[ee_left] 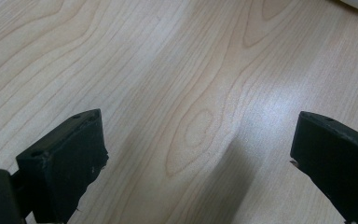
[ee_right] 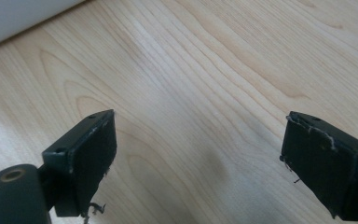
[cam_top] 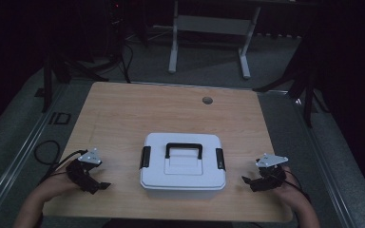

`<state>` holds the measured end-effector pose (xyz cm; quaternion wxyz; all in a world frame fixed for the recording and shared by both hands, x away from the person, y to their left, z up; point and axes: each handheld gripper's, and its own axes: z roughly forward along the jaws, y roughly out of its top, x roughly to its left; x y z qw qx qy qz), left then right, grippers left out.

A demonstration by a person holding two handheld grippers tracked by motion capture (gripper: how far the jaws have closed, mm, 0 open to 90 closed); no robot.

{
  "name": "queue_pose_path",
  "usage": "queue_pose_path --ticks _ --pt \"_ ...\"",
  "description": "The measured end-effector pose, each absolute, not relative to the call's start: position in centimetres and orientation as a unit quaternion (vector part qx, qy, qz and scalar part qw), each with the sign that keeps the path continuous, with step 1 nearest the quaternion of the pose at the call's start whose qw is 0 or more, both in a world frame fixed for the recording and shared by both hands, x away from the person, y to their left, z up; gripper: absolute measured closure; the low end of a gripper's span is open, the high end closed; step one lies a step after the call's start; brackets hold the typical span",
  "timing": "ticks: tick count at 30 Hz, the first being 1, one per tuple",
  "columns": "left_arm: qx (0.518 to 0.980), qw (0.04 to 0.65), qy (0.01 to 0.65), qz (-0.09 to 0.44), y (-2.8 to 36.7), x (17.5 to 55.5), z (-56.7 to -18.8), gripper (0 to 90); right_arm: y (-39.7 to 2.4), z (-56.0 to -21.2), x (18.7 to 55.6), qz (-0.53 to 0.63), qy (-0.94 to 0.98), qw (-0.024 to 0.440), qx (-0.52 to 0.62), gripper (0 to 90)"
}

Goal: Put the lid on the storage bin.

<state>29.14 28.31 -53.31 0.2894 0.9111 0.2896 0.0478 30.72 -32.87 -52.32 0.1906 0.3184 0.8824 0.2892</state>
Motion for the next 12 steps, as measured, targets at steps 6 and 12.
queue_pose_path --ticks 6,12 --pt "0.912 0.284 0.292 0.046 28.33 29.14 -53.44 2.5 -32.55 -52.49 30.81 0.283 0.889 0.181 0.312 10.0" --pt "0.914 0.281 0.289 0.042 28.28 29.01 -53.61 2.6 -32.58 -52.52 30.76 0.289 0.887 0.183 0.312 10.1"
